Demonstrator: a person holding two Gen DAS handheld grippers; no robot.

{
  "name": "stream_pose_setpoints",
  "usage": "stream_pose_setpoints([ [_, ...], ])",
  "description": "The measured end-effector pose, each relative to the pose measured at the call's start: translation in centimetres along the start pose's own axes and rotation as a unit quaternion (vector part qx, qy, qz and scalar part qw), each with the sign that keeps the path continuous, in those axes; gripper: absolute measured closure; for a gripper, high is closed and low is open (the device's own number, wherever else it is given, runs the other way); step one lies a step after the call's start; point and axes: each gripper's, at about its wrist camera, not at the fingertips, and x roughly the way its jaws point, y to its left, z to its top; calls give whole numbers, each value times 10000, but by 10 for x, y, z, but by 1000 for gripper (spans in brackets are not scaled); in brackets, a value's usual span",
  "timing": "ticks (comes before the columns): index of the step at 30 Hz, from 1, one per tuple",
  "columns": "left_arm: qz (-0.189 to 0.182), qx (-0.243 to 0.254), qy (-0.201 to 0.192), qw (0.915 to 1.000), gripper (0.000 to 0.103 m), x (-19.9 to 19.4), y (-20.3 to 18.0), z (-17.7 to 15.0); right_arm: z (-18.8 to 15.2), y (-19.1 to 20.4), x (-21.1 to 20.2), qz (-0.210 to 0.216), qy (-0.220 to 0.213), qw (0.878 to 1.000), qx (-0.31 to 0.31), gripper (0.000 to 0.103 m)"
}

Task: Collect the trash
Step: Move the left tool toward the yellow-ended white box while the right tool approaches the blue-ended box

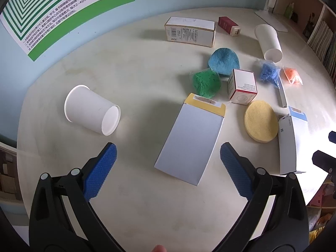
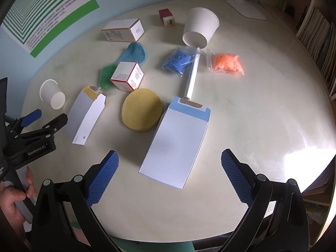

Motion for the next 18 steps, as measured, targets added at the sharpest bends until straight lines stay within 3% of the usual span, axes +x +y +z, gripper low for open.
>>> stream_pose_setpoints([
  [18, -102, 322, 296, 9990, 7, 31, -5, 5, 5, -11, 26, 3, 449, 9984, 350, 6],
])
